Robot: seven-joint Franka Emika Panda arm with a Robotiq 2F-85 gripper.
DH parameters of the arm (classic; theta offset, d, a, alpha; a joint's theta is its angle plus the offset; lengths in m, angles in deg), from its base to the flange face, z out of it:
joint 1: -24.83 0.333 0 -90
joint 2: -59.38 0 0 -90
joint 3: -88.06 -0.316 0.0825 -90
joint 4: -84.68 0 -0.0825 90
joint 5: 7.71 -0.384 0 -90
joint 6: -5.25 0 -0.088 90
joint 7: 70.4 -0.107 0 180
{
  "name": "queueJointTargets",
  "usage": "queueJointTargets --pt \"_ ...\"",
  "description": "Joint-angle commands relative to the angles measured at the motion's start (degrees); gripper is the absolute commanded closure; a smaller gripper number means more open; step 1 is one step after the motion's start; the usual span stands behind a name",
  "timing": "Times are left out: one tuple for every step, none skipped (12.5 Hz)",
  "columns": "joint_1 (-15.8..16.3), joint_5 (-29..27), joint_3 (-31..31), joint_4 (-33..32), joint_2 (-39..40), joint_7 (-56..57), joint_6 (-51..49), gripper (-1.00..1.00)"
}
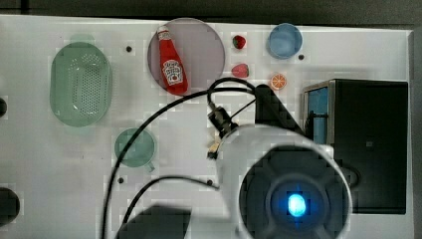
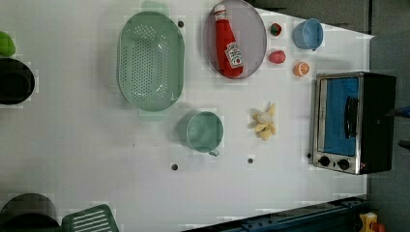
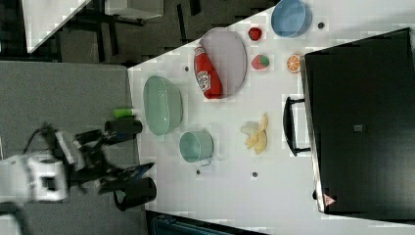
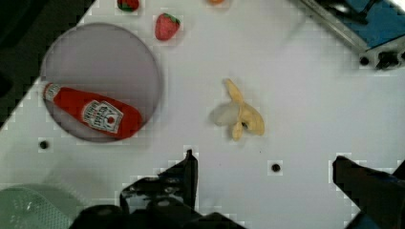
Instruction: Pick Banana and place it in mug.
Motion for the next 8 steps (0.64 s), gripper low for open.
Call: queueJointTargets --pt "0.1 0.0 -1.1 -12.5 9.8 6.7 10.6 -1.00" --pt "0.1 0.0 -1.1 -14.1 11.4 8.6 14.4 -1.00" --pt "0.1 0.0 -1.1 -15.6 13.1 10.8 18.0 -1.00" --pt "0.1 0.0 -1.0 -17.4 15.3 14.1 22.1 -1.00" --pt "0.1 0.0 -1.0 -18.9 17.3 17.0 25.5 -1.00" --pt "0.1 0.0 -1.0 -20.1 19.3 19.7 28.8 -1.00" --pt "0.1 0.0 -1.0 -21.1 21.3 22.2 32.1 -1.00" --pt "0.1 0.0 -1.0 -22.0 23.4 24.5 35.3 -1.00"
